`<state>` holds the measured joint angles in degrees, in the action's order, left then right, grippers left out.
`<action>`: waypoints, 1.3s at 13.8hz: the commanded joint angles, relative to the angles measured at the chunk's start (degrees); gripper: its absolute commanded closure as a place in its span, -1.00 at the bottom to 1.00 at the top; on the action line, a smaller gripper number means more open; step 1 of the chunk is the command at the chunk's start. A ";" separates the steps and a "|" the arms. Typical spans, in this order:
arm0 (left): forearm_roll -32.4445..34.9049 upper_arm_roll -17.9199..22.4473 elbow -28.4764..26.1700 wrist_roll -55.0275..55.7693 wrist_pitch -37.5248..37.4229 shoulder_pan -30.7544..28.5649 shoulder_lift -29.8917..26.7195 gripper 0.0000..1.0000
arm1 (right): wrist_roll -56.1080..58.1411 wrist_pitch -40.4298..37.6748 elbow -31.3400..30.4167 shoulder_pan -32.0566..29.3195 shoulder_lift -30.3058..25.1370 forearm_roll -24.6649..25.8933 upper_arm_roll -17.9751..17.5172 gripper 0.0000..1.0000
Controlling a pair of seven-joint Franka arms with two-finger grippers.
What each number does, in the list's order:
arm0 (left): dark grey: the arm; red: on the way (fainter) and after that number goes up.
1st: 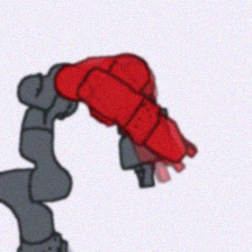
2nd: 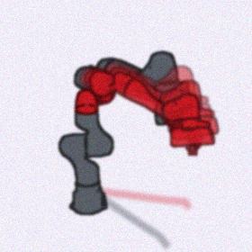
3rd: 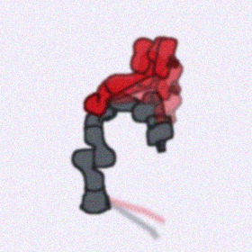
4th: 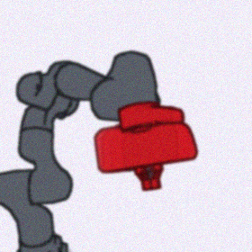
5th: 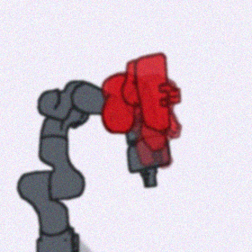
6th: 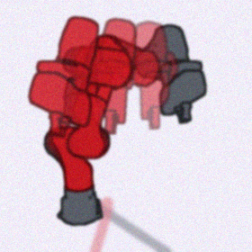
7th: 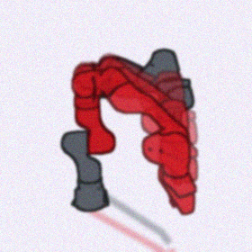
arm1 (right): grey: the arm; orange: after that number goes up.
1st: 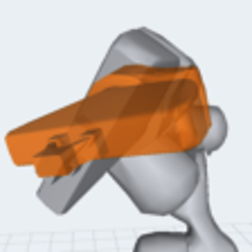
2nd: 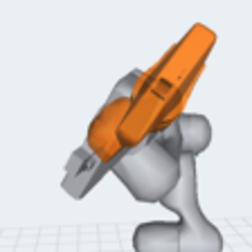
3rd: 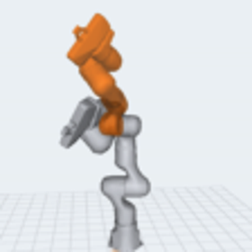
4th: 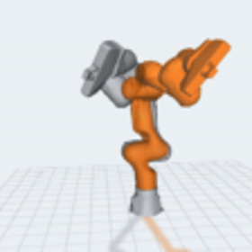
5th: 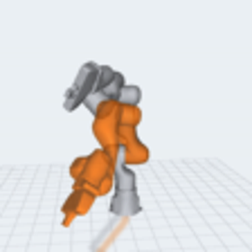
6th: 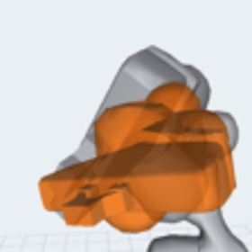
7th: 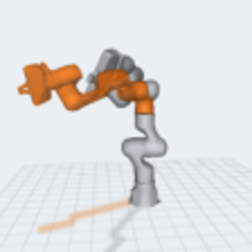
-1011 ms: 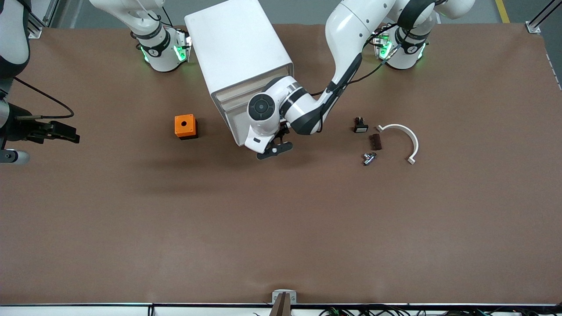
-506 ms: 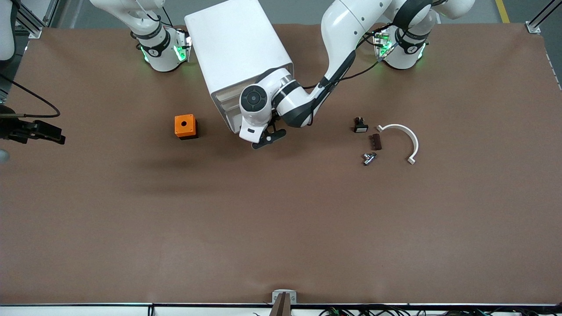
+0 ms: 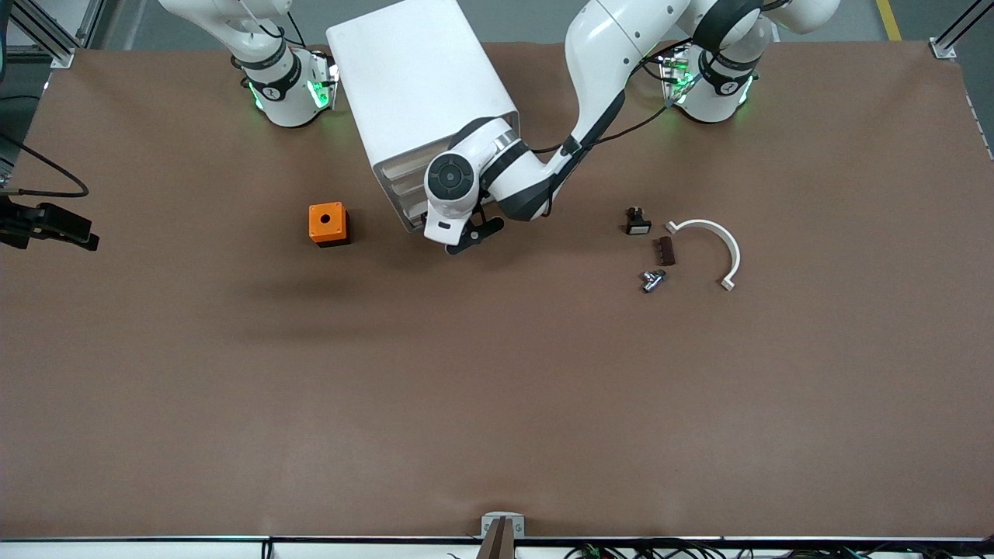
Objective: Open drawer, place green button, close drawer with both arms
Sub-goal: 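Push the drawer closed with the left gripper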
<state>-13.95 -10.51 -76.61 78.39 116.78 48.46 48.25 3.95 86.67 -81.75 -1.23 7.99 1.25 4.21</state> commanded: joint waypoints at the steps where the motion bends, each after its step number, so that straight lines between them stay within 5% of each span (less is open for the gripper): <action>1: -3.35 -0.47 -0.82 0.37 -0.32 -0.03 -0.70 -0.99 | -0.17 -1.07 -0.77 0.26 -3.32 -0.02 -1.13 -1.00; 12: -6.26 -0.13 -0.47 -1.57 -0.06 -1.88 -1.40 -0.99 | 3.94 1.92 -10.09 0.27 -10.10 -0.98 -0.78 -1.00; 15: 1.52 2.68 -0.11 -1.31 -0.06 -2.40 -4.20 -0.99 | 5.01 2.10 -10.18 0.09 -10.36 -0.81 -0.61 -1.00; 18: 4.90 1.99 -0.03 -1.92 -0.32 -9.15 -9.55 -0.99 | 5.01 3.85 -12.54 -0.09 -12.11 -0.90 -0.52 -1.00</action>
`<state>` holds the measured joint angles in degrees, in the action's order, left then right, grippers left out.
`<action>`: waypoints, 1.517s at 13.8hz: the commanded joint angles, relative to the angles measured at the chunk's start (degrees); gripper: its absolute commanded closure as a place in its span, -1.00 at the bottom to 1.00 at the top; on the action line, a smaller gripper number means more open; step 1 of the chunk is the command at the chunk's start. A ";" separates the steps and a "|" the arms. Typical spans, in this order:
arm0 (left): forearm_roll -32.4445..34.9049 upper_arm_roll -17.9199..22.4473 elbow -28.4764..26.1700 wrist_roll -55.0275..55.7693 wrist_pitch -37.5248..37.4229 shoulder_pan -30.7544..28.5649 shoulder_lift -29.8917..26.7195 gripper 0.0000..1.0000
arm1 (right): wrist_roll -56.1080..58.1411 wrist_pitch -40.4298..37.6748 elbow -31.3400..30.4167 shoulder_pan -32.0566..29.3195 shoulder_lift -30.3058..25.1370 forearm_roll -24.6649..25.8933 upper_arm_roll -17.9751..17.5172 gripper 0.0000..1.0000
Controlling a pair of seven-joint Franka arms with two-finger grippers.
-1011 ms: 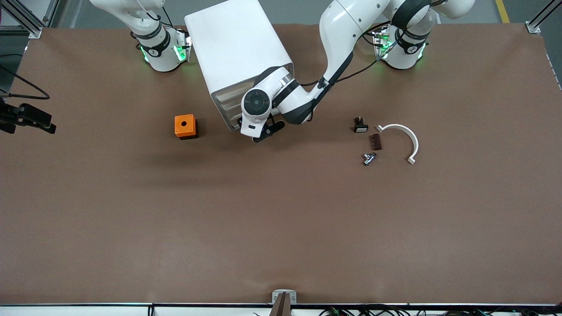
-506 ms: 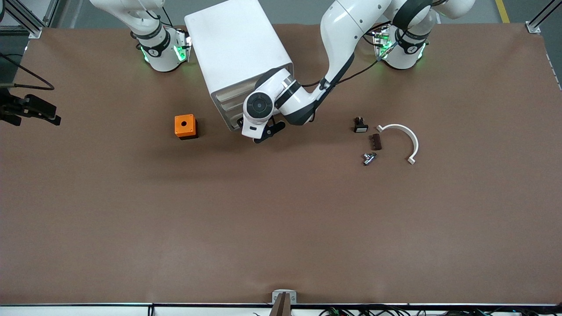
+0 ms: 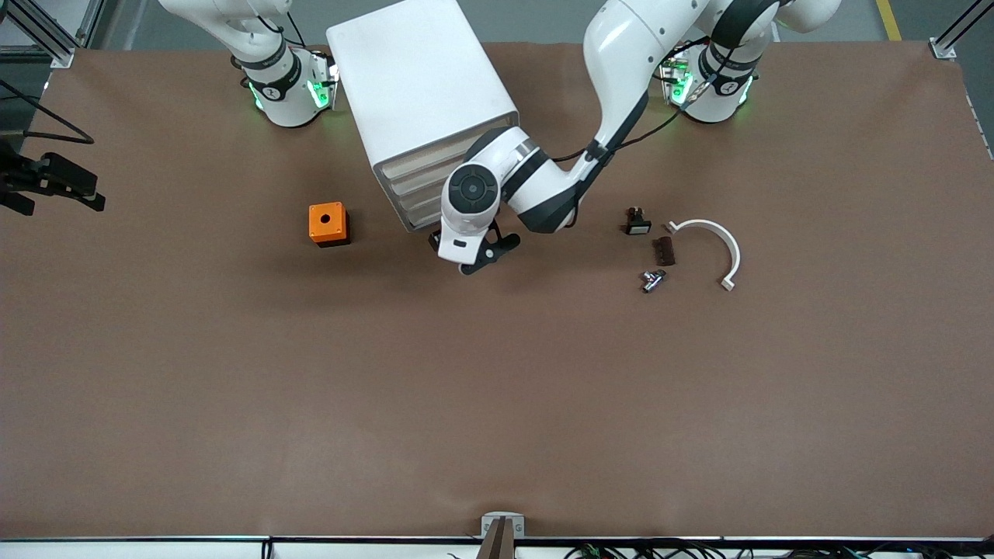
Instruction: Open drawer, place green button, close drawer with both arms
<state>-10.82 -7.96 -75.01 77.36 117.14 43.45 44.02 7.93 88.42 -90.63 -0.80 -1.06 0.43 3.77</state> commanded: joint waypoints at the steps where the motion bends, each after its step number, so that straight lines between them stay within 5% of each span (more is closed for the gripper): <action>1: 1.76 -0.30 -1.71 -2.63 -0.86 -5.29 -8.13 -0.99 | 1.03 3.24 -4.90 -0.61 -4.03 -0.08 -0.08 -1.00; 7: 1.76 -0.04 -1.71 -24.04 -19.11 -19.42 -21.24 -0.99 | 0.94 5.01 -6.31 -0.61 -4.48 -0.08 -0.08 -1.00; 11: 1.94 0.05 -1.89 -41.37 -27.48 -30.15 -24.85 -0.99 | 0.94 5.01 -6.31 -0.61 -4.39 -0.08 -0.08 -1.00; 21: 8.79 -0.12 -3.56 -64.34 -31.54 -44.14 -28.90 -0.99 | 0.77 4.31 -5.87 -0.35 -4.30 -0.08 -0.34 -1.00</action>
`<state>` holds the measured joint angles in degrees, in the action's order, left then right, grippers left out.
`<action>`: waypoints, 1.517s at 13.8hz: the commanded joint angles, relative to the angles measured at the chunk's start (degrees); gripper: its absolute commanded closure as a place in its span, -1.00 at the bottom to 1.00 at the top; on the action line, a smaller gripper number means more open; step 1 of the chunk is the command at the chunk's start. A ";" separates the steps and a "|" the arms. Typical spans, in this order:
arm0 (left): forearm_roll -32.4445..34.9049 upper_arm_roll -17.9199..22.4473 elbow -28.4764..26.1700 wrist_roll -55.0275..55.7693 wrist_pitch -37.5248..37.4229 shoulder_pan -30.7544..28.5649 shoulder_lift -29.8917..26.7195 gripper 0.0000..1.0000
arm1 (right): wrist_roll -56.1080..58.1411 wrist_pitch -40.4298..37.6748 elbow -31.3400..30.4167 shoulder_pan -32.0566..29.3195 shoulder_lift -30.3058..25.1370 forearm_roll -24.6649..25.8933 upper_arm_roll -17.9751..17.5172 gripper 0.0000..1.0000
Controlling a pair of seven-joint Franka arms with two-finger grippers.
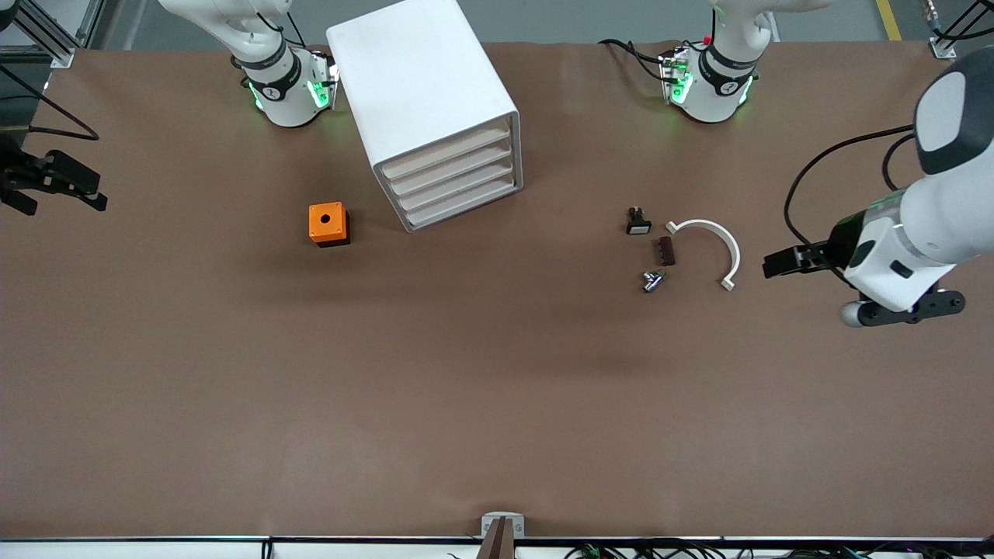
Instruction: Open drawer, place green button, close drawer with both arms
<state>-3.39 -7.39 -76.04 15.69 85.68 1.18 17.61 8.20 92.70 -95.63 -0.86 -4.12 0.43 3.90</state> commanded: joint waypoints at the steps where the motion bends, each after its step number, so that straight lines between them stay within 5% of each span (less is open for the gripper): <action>1: 1.37 -0.69 -2.97 -3.55 -0.08 -2.93 -2.67 -0.99 | 0.33 -0.06 -0.79 -0.20 -1.25 -0.08 -0.47 -1.00; 6: 3.83 2.27 -10.95 -8.04 2.81 -1.55 -6.96 -0.99 | -0.20 -2.44 1.05 -0.19 -1.25 -0.34 -0.56 -1.00; 8: 3.74 5.54 -18.14 -10.23 7.98 0.40 -11.43 -0.99 | -0.46 -2.96 1.14 -0.19 -1.33 -0.87 -0.56 -1.00; 12: 3.39 5.72 -31.52 -10.85 18.27 -1.00 -20.76 -0.99 | -0.46 -3.67 1.41 -0.28 -1.33 -0.96 -0.47 -1.00; 18: 3.13 5.64 -31.02 -10.94 16.54 -1.71 -26.39 -0.99 | -2.40 -3.84 1.32 -0.11 -1.33 -0.96 -0.74 -1.00; 21: 3.13 5.64 -25.50 -10.85 9.79 -1.71 -26.49 -0.99 | -2.40 -3.84 1.32 -0.11 -1.33 -0.96 -0.65 -1.00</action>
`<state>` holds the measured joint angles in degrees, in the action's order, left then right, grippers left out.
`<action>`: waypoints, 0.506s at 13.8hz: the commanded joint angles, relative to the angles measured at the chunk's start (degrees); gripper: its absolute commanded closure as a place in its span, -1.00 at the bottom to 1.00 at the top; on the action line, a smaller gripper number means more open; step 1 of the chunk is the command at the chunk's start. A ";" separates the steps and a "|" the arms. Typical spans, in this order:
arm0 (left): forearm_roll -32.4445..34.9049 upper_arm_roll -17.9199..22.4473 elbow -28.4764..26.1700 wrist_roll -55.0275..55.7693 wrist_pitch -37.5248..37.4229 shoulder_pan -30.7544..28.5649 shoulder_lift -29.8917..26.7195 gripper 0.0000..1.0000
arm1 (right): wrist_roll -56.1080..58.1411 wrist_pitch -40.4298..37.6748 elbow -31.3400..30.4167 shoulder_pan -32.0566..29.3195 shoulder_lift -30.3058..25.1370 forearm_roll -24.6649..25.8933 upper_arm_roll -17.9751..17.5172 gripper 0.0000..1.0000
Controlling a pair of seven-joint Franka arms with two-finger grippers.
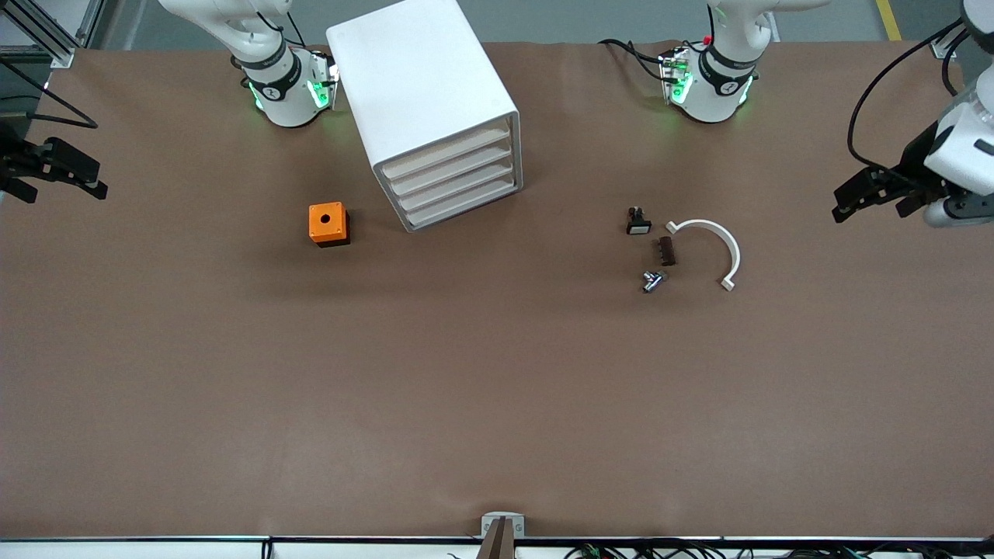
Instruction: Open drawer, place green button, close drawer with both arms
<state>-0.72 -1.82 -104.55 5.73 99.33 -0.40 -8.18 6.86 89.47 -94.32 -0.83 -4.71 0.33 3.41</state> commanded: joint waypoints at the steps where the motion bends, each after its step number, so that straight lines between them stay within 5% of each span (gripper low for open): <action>1: 0.45 0.06 4.52 -0.98 -5.09 -0.13 -0.69 -0.99 | -1.06 -0.61 0.02 -0.13 -0.74 -0.86 -0.16 -1.00; 7: 0.54 -0.11 8.75 -0.98 -5.72 0.22 0.80 -0.99 | -0.98 -0.35 -0.07 -0.22 -0.65 -0.95 -0.07 -1.00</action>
<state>-0.72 -1.83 -97.98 5.73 94.70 -0.24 -8.81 6.72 89.32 -94.32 -0.84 -4.71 0.33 3.44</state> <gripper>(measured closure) 0.004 0.000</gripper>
